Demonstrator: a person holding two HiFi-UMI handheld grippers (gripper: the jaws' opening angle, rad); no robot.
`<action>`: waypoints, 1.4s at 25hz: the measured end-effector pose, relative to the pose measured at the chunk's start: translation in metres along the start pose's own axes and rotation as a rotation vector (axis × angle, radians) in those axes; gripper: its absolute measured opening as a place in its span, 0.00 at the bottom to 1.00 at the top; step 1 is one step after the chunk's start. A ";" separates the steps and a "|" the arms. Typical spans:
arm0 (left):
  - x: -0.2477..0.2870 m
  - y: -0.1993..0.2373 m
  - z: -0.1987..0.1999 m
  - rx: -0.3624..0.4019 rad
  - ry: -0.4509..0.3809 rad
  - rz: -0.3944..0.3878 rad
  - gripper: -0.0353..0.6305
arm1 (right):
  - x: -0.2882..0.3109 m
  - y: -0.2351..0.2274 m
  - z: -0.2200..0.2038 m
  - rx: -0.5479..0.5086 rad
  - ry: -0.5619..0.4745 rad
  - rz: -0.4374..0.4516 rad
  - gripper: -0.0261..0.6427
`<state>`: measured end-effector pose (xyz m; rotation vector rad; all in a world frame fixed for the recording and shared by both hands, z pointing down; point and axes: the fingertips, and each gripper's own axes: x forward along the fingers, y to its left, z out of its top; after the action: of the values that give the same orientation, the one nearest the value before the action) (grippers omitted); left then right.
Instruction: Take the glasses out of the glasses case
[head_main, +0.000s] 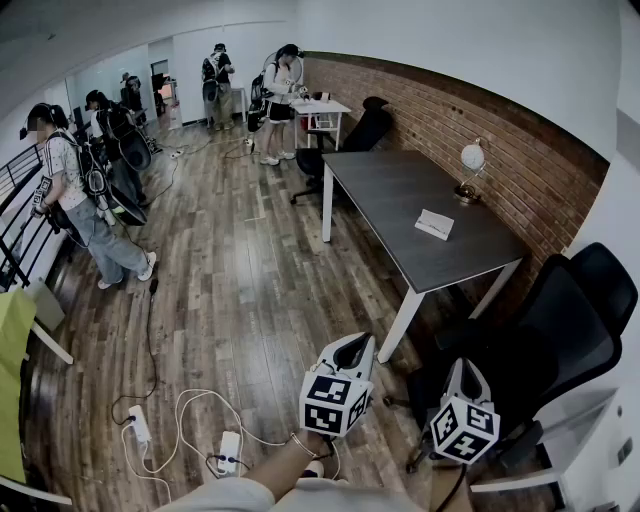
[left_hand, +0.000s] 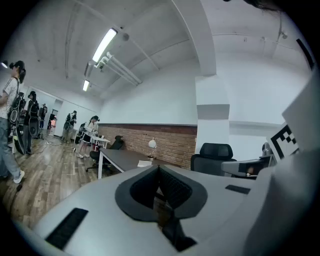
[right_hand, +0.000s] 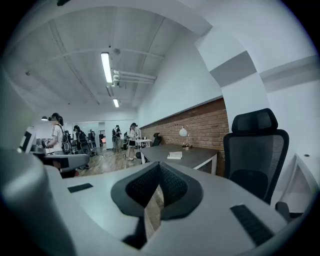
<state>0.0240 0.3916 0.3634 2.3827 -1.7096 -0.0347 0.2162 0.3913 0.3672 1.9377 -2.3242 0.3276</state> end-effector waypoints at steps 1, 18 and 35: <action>0.000 0.002 0.000 0.003 0.001 0.002 0.08 | 0.002 0.003 0.000 -0.002 0.000 0.002 0.09; 0.026 0.044 -0.004 -0.015 0.020 -0.020 0.08 | 0.043 0.013 -0.004 0.051 0.012 -0.040 0.09; 0.101 0.076 -0.015 -0.035 0.054 -0.018 0.08 | 0.114 -0.013 -0.015 0.085 0.057 -0.086 0.09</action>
<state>-0.0115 0.2756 0.4024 2.3522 -1.6500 -0.0034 0.2072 0.2832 0.4075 2.0308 -2.2189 0.4755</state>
